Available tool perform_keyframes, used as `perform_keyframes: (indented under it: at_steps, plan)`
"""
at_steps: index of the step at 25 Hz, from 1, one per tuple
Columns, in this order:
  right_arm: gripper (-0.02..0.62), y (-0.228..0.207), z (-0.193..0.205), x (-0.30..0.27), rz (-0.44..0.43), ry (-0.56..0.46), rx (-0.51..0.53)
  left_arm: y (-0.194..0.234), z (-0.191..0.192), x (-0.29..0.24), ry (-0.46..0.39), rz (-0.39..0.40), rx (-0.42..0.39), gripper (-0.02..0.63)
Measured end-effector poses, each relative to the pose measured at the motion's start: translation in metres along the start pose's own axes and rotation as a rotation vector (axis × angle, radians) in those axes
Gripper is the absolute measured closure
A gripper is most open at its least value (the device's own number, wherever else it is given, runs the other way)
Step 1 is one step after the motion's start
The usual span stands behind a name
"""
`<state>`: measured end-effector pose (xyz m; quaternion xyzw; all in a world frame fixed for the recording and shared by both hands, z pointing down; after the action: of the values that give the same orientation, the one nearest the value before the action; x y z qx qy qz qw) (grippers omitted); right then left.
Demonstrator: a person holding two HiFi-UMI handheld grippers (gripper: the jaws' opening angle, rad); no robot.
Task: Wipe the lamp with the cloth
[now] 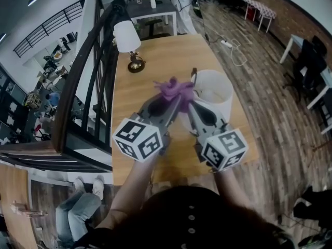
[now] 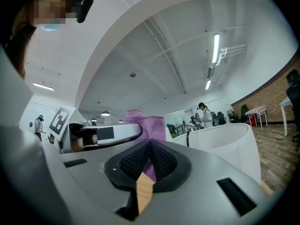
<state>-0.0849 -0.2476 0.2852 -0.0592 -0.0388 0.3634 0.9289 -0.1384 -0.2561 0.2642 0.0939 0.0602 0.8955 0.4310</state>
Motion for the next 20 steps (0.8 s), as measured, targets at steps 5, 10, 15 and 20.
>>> perform_keyframes:
  at_steps: [5,10,15,20]
  plan:
    - [0.583,0.0,0.003,-0.004,-0.014,0.015,-0.013,0.006,-0.005,-0.007,0.0,-0.008,-0.018,0.529]
    - [0.583,0.0,-0.003,-0.005,-0.02,0.01,-0.014,0.009,-0.004,-0.015,0.015,-0.001,-0.013,0.529]
    - [0.583,-0.002,-0.004,-0.002,-0.013,0.006,-0.017,0.01,-0.002,-0.019,0.021,0.012,-0.007,0.529]
    - [0.583,-0.004,-0.002,0.002,-0.007,0.011,-0.016,0.01,0.001,-0.022,0.024,0.012,-0.003,0.529]
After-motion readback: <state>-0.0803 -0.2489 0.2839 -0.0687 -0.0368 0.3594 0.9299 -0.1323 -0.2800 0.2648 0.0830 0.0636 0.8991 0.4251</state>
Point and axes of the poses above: the fingertips, and each gripper's own axes: x backward along the fingers, y to its left, z out of its underside, the point moved 1 cm from there along x, backward along the fingers, and after that the axes turned 6 degrees about z, right-handed, at the moved point
